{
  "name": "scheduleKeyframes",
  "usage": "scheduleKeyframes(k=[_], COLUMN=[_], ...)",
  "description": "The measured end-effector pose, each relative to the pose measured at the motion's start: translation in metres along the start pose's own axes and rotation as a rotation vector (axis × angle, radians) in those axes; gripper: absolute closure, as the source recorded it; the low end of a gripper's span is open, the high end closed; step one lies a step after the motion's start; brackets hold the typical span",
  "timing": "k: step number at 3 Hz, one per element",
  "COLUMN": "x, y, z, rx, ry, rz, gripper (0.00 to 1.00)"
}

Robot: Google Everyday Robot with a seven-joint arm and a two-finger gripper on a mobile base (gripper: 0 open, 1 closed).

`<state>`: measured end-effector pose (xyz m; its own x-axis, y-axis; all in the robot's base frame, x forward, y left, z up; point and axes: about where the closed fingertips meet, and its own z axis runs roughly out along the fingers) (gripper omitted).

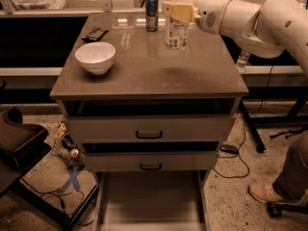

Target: Pick blue plastic bottle from bottom drawer and place on counter

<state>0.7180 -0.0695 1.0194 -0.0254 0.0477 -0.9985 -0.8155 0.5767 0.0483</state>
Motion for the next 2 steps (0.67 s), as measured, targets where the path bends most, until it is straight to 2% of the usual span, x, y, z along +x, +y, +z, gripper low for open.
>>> scheduleKeyframes(k=[1, 2], x=[0.005, 0.025], y=[-0.033, -0.055], z=[0.013, 0.013], rx=[0.031, 0.057], ry=[-0.015, -0.037], rz=[0.080, 0.151], gripper=[1.00, 1.00])
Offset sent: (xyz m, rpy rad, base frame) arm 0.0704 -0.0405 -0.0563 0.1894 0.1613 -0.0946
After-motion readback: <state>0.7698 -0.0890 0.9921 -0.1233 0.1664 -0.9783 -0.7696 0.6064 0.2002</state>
